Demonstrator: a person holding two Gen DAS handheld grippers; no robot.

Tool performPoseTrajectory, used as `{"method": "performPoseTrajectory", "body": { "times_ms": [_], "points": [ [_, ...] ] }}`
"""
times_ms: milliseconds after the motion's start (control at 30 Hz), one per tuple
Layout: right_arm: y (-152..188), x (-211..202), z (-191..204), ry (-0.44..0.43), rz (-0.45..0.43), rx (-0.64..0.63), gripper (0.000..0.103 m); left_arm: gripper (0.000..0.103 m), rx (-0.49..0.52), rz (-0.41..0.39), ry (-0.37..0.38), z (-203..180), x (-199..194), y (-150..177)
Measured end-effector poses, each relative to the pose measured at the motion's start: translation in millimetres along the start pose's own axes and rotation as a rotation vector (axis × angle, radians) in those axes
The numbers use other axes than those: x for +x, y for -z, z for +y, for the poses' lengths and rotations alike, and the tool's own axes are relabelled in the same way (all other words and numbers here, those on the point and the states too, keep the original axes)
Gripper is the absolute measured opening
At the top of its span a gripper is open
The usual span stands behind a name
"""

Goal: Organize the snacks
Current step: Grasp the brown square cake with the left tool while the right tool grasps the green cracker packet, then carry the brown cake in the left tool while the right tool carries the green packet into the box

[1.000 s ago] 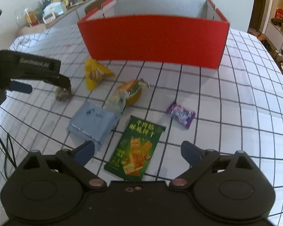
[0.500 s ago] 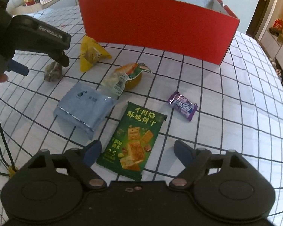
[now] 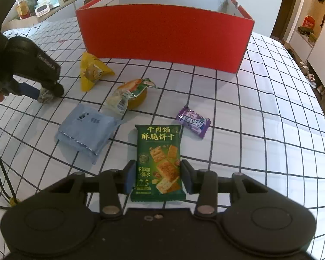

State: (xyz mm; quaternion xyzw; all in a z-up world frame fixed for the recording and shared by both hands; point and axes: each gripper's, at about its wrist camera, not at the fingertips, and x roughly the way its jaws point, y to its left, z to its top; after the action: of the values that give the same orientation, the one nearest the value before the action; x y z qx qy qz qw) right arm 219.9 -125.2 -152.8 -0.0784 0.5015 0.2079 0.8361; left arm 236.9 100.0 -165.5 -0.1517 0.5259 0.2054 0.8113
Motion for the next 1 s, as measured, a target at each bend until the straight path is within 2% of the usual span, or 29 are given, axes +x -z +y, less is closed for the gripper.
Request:
{"method": "performPoseTrajectory", "body": {
  "times_ms": [400,767,1000],
  "points": [
    [0.7,-12.9,-17.6,-0.039,-0.011,0.084,0.042,0.035,-0.006,-0.012,0.026,14.5,-19.0,10.4],
    [-17.7,-53.4,-28.7,-0.120,-0.095,0.125,0.042,0.035,0.067,-0.088,0.086,2.1,-70.9,12.2],
    [-42.6,-73.1,-35.0,-0.148,-0.161,0.134,0.042,0.035,0.085,-0.127,0.130,-8.9,-100.2,4.3]
  ]
}}
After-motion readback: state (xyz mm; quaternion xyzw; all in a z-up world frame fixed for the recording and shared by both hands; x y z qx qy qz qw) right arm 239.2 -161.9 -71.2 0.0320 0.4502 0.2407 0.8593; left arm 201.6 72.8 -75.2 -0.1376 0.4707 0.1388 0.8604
